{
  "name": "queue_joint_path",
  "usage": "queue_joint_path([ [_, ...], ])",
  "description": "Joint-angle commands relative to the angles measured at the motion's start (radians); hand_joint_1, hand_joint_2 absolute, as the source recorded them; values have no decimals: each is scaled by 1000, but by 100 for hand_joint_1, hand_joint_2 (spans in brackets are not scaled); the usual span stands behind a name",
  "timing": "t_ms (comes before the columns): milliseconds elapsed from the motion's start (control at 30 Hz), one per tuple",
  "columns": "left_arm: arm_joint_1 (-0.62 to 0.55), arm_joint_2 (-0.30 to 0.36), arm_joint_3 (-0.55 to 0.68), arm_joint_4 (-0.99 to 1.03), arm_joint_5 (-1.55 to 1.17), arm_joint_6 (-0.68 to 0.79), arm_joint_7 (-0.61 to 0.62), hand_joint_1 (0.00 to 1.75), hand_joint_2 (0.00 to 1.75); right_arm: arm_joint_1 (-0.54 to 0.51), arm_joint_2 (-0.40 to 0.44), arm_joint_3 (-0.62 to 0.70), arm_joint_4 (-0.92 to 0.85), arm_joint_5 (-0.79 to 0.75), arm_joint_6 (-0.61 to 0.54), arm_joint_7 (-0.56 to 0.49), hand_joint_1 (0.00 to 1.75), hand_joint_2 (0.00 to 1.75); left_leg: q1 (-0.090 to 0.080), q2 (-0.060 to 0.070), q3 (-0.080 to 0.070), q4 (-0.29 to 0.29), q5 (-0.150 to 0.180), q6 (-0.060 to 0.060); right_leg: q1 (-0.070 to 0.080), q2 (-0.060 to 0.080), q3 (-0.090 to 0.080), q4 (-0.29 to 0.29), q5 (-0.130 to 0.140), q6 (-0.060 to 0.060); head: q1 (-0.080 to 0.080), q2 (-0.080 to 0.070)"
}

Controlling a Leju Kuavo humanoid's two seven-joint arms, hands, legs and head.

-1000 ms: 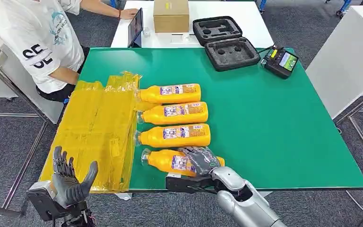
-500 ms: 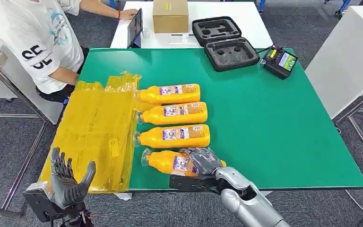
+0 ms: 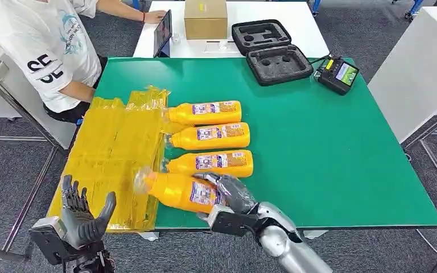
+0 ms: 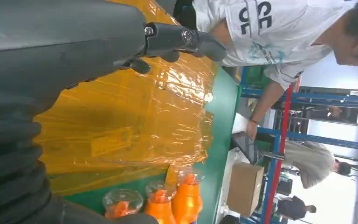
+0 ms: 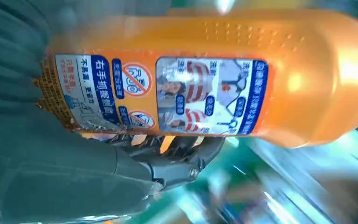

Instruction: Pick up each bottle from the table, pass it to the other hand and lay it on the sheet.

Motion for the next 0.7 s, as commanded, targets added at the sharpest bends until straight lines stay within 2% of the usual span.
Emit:
queue_joint_path([
  [33,-24,5,-25,74,18,10,-7,0,175,105,126,-122,-206,-115,-137,-199,168,175,0,-2,3,-1,-1,-1,0,-1,3,0,-2,-1,0,0],
  [200,-15,16,-4,37,41,-22,-7,0,175,106,118,-137,-240,-237,-225,-199,171,175,0,-2,5,0,-3,-1,0,0,6,0,-4,-1,0,0],
  [367,-8,20,26,-18,32,-50,-6,0,175,126,127,-158,-229,-261,-245,-199,162,175,1,-1,3,0,-2,-1,0,1,3,0,-2,-1,0,0],
  [500,-15,44,-34,-9,65,-155,29,0,175,111,147,-191,-157,-268,-249,-199,159,175,1,-1,5,-1,-3,-2,0,1,6,-1,-3,-2,0,0],
  [567,-29,67,-100,8,121,-297,87,0,175,102,149,-225,-67,-292,-205,-199,159,175,1,-1,4,-1,-2,-1,-1,1,5,-1,-2,-1,0,0],
  [700,-29,67,-100,8,121,-297,87,0,175,102,149,-225,-67,-292,-205,-199,159,175,1,-1,3,-1,-1,-1,0,0,4,-2,-1,-1,0,0],
])
